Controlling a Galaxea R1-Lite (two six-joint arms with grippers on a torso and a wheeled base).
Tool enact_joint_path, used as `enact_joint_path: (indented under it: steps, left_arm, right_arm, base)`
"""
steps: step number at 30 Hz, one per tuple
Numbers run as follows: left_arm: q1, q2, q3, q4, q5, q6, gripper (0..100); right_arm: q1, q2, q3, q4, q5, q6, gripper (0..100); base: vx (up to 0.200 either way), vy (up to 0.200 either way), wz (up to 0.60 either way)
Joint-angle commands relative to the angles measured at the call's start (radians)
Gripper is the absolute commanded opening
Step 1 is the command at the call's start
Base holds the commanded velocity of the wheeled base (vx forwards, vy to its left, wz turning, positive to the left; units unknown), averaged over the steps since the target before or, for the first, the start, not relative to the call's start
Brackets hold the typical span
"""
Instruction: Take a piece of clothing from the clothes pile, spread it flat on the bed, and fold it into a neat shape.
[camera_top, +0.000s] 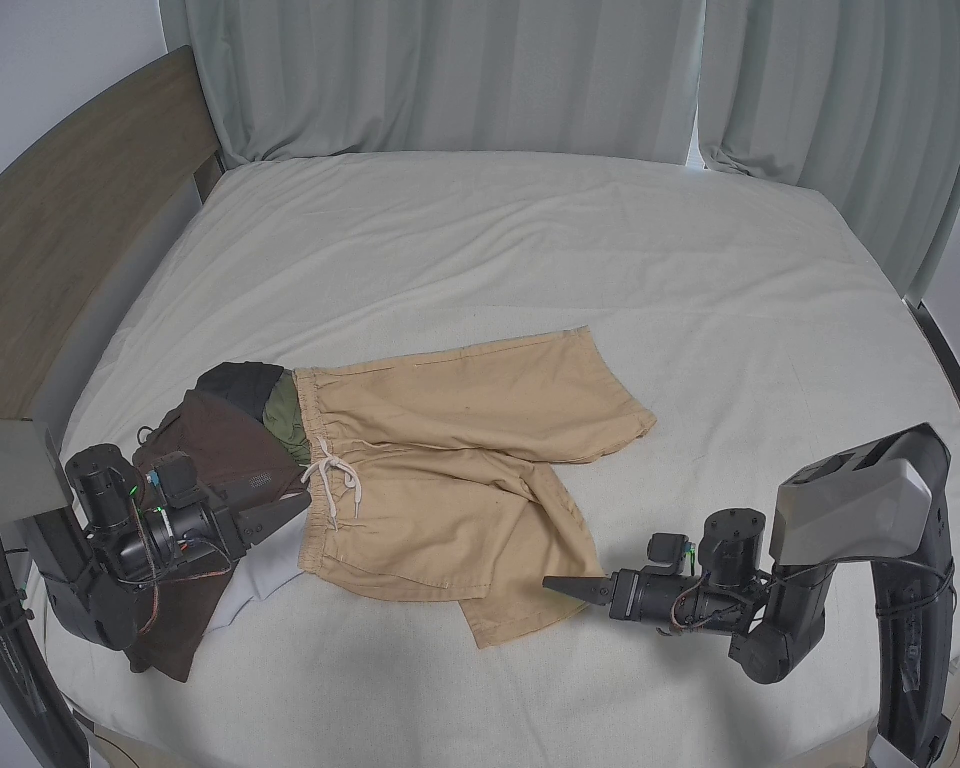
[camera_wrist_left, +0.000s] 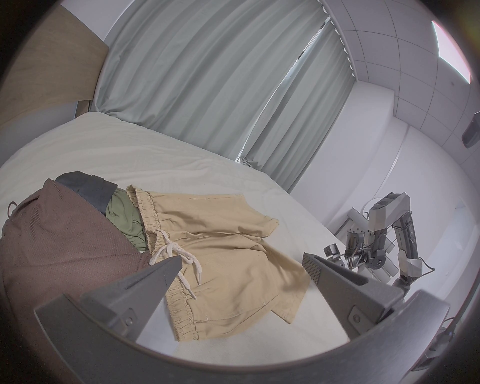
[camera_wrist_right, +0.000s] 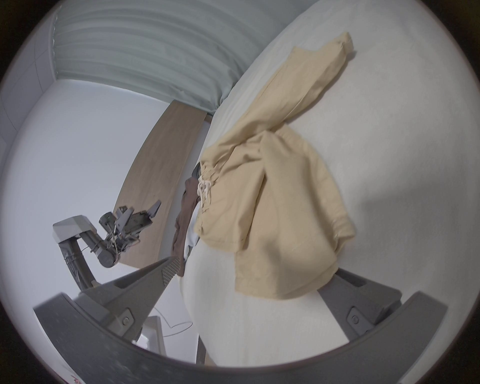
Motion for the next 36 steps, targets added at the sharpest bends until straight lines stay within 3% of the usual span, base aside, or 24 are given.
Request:
enact_joint_path:
  steps: [1,22,36]
  left_arm:
    - [-0.001,0.002,0.0,0.0,0.001,0.0,100]
    - [-0.004,0.0,0.0,0.0,0.001,0.001,100]
    - [-0.004,0.002,0.002,0.0,0.001,0.001,100]
  right_arm:
    - [-0.029,-0.012,-0.019,0.0,-0.008,0.0,100]
    - [-0.062,-0.059,-0.053,0.003,-0.063,0.001,100]
    - [-0.049,-0.036,-0.048,0.055,-0.065,0.136,100]
  base:
    - [0.0,0.0,0.0]
    - [0.0,0.0,0.0]
    - [0.0,0.0,0.0]
